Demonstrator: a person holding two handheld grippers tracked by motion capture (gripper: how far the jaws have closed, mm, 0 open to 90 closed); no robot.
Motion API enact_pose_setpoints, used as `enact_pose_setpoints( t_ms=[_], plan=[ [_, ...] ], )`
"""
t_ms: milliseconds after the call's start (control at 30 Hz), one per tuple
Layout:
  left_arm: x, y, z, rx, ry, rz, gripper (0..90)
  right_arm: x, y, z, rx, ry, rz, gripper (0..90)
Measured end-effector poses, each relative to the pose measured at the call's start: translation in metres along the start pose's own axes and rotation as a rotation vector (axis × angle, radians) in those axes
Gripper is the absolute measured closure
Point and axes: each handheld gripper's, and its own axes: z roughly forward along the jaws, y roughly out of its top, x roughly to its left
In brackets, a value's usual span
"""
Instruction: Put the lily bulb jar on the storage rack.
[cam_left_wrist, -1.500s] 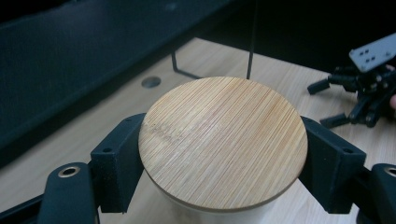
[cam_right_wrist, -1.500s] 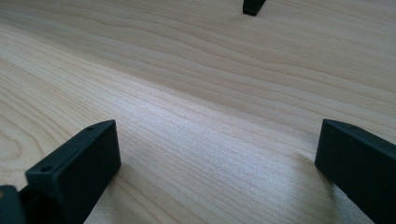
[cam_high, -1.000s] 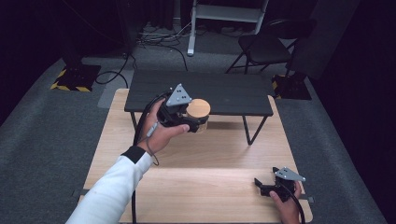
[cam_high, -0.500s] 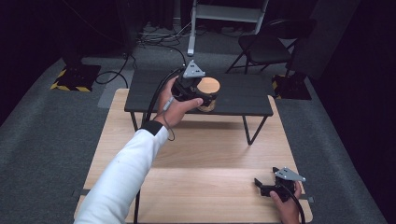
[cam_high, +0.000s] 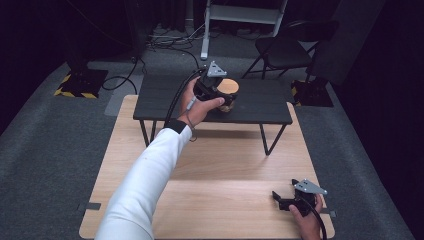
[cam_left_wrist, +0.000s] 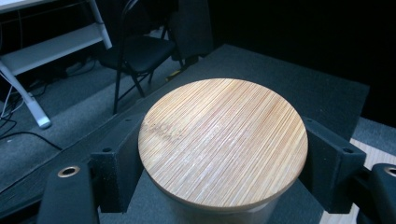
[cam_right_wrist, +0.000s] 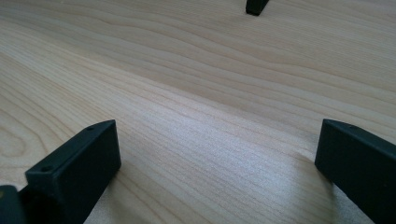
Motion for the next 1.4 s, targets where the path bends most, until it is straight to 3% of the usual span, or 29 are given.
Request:
enact_pose_setpoints(
  t_ms=[233,367,467,500,633,733,867,900,1067,1133,1267,1400],
  plan=[
    [0.0,-0.009,0.001,-0.031,-0.005,0.009,23.6,0.0,0.0,0.0,-0.001,0.0,-0.003,0.0],
    [0.003,-0.01,0.002,-0.017,-0.029,-0.033,12.2,0.0,0.0,0.0,-0.001,0.0,-0.002,0.0],
    [0.002,-0.01,0.001,-0.012,-0.022,-0.047,8.0,0.0,0.0,0.0,-0.001,0.0,-0.003,0.0],
    [0.002,-0.011,0.001,-0.012,-0.021,-0.063,2.9,0.0,0.0,0.0,-0.001,0.0,-0.002,0.0],
    [0.005,-0.011,-0.006,-0.036,-0.032,-0.106,0.7,0.0,0.0,0.0,-0.001,0.0,-0.001,0.0],
    [0.0,-0.009,-0.017,-0.037,-0.023,-0.069,0.7,0.0,0.0,0.0,0.0,0.0,-0.001,0.0],
    [0.0,-0.012,-0.028,-0.047,-0.029,-0.076,0.6,0.0,0.0,0.0,0.0,0.0,-0.001,0.0],
    [-0.006,-0.019,-0.036,-0.083,-0.018,-0.065,0.5,0.0,0.0,0.0,0.0,0.0,-0.001,0.0],
    [-0.015,-0.027,-0.054,-0.122,0.005,-0.054,0.4,0.0,0.0,0.0,0.0,0.0,-0.001,0.0],
    [-0.019,-0.034,-0.062,-0.142,0.001,-0.06,0.4,0.0,0.0,0.0,0.0,0.0,-0.001,0.0],
    [-0.032,-0.051,-0.08,-0.168,0.016,-0.004,0.4,0.0,0.0,0.0,0.0,0.0,-0.001,0.0],
    [-0.044,-0.075,-0.094,-0.177,0.023,-0.003,0.4,0.0,0.0,0.0,0.0,0.0,0.0,0.0]
  ],
)
